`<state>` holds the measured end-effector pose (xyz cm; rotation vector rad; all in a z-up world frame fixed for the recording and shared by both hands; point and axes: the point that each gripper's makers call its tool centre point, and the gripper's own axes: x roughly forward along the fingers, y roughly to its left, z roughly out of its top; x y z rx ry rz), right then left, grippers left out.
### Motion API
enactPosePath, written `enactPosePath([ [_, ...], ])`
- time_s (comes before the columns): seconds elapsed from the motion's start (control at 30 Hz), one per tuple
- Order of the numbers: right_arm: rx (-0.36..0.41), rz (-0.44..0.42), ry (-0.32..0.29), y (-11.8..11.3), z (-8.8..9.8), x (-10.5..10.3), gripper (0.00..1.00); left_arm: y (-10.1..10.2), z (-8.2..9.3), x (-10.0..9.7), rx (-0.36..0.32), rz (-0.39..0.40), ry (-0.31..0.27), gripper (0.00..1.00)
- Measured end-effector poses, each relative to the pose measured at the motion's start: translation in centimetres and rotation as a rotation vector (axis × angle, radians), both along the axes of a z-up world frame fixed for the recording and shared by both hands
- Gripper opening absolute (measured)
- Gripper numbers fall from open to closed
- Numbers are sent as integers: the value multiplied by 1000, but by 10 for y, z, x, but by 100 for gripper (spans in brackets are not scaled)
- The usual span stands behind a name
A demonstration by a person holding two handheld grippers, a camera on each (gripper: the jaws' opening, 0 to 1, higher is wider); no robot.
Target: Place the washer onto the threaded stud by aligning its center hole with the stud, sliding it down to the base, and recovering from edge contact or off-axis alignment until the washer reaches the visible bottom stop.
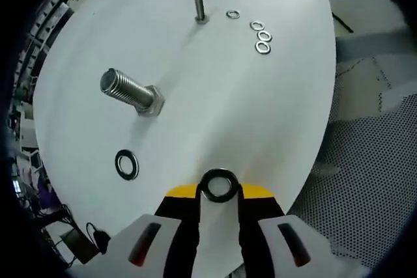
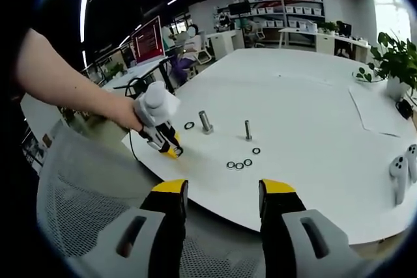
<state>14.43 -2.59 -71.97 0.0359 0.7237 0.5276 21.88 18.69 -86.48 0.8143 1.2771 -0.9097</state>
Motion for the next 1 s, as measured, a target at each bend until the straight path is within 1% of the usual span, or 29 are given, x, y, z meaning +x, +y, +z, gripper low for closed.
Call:
enactPosePath([
  [0.03, -1, 2, 1, 0, 0, 0, 46, -1, -1, 1, -11, 22, 2, 19],
  [0.1, -2, 2, 1, 0, 0, 0, 46, -1, -1, 2, -22, 41, 2, 19],
  [0.2, -3, -2, 4, -1, -1, 0, 46, -1, -1, 2, -34, 47, -5, 19],
  [0.33, -2, -6, 2, -1, 0, 0, 46, -2, 1, 2, -50, 59, 9, 18],
  [0.4, -4, -5, 3, -1, -1, 0, 46, -5, 5, 8, -60, 58, -8, 18],
  [0.57, -3, -8, 4, -2, -1, 0, 46, -9, 16, 22, -61, 23, -37, 18],
  [0.7, -5, -7, 4, -1, -1, 0, 46, -12, 23, 26, -64, 12, -43, 18],
  [0.87, -4, -9, 5, -2, -1, 0, 46, -18, 39, 35, -75, -42, -64, 18],
  [1.0, -4, -8, 5, -2, -1, 0, 46, -22, 51, 47, -86, -52, -85, 18],
])
